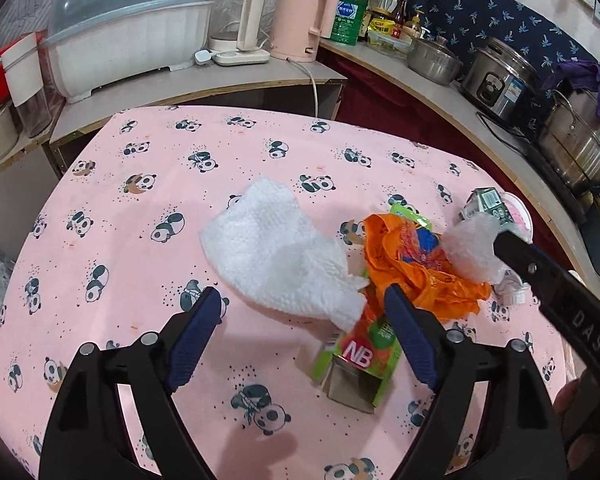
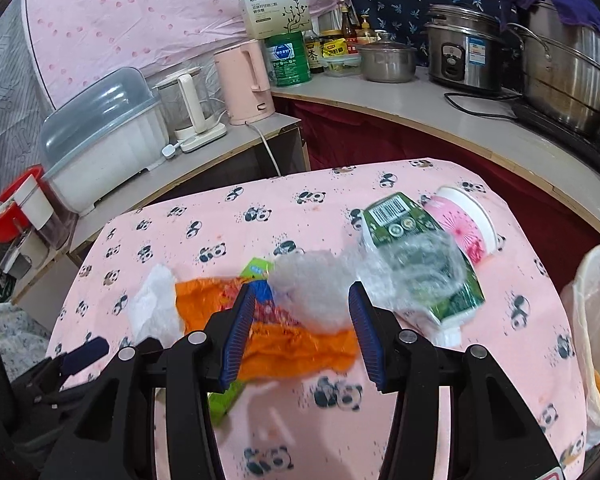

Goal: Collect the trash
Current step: 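Grasp the white tissue with the left tool while the right tool grasps the clear plastic wrap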

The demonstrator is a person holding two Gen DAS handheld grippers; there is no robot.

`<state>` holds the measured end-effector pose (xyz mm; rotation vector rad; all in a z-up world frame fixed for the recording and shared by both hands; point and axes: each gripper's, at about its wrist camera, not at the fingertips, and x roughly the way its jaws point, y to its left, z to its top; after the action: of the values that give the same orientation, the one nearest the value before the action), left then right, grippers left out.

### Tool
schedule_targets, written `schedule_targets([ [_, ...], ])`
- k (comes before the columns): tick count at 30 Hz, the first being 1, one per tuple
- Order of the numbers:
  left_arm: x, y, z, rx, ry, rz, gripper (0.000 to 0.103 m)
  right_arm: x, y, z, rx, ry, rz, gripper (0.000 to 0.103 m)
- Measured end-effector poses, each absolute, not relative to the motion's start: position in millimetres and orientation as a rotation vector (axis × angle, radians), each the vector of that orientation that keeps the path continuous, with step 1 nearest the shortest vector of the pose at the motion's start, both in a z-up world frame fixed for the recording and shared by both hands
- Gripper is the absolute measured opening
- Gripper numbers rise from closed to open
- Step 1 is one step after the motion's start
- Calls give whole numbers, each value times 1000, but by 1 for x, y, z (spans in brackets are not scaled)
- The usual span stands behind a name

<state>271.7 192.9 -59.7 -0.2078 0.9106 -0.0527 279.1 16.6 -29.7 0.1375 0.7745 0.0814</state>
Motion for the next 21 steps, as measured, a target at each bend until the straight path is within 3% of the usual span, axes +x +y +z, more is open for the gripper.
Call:
schedule_targets([
  [3,278,193,-65,-199,921,-53,77,292,20,-38,132,790,74,48],
  [8,288,197,-77,-226,967,-79,52,301,22,-54,116,811,61,45],
  [13,287,192,-83,-219,983,-107,11,301,19,-58,119,817,63,14],
  [21,273,186,-58,-201,920,-106,6,286,7,-39,139,784,58,7],
])
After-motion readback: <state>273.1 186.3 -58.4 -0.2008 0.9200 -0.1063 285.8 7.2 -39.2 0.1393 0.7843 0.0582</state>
